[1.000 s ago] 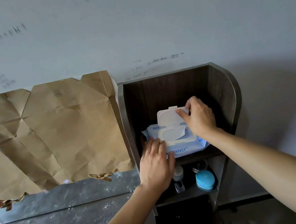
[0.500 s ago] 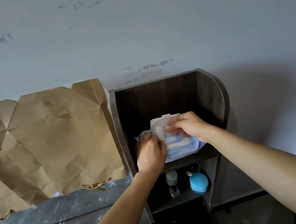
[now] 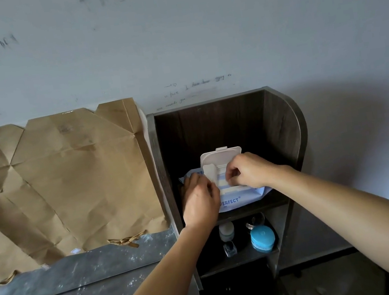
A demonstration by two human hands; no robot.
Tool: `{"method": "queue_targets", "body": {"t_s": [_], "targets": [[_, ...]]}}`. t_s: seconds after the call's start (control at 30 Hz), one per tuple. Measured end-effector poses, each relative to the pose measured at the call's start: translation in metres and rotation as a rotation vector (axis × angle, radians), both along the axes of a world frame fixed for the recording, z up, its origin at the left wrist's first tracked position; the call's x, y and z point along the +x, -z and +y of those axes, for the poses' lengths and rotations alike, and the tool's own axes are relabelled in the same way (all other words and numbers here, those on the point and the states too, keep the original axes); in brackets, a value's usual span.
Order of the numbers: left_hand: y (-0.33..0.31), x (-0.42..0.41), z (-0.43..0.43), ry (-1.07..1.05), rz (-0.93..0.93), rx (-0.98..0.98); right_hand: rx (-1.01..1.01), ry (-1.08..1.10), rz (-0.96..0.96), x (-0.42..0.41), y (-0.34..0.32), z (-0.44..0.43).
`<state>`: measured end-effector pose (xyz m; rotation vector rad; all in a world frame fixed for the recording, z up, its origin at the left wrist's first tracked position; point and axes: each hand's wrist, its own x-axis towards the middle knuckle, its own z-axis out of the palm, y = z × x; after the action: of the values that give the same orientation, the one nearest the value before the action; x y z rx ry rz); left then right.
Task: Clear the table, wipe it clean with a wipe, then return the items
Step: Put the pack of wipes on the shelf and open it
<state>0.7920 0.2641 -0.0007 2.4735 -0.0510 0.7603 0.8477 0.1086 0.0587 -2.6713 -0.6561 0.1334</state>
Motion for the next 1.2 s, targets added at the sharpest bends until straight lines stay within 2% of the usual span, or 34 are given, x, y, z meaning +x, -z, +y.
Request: {"method": "queue_targets", "body": {"t_s": [0.27,0.5,0.7,1.03,1.2], "targets": [[0.003,0.001,0.0,-0.006,-0.042,-0.004,-0.031,-0.06,-0.146,-0.006,0.005,0.001],[0.004,0.0,0.0,-0.005,-0.054,-0.009,-0.072,-0.073,-0.121,-0.002,0.007,0.002],[0.004,0.0,0.001,0.002,-0.071,-0.016,-0.013,-0.063,-0.17,-0.006,0.011,0.0],[0.004,-0.001,0.0,0.001,-0.065,-0.019,-0.175,-0.074,-0.218,-0.007,0.011,0.006],[0.004,0.0,0.001,0.01,-0.071,-0.026,-0.028,-0.049,-0.148,-0.005,0.008,0.001]]}}
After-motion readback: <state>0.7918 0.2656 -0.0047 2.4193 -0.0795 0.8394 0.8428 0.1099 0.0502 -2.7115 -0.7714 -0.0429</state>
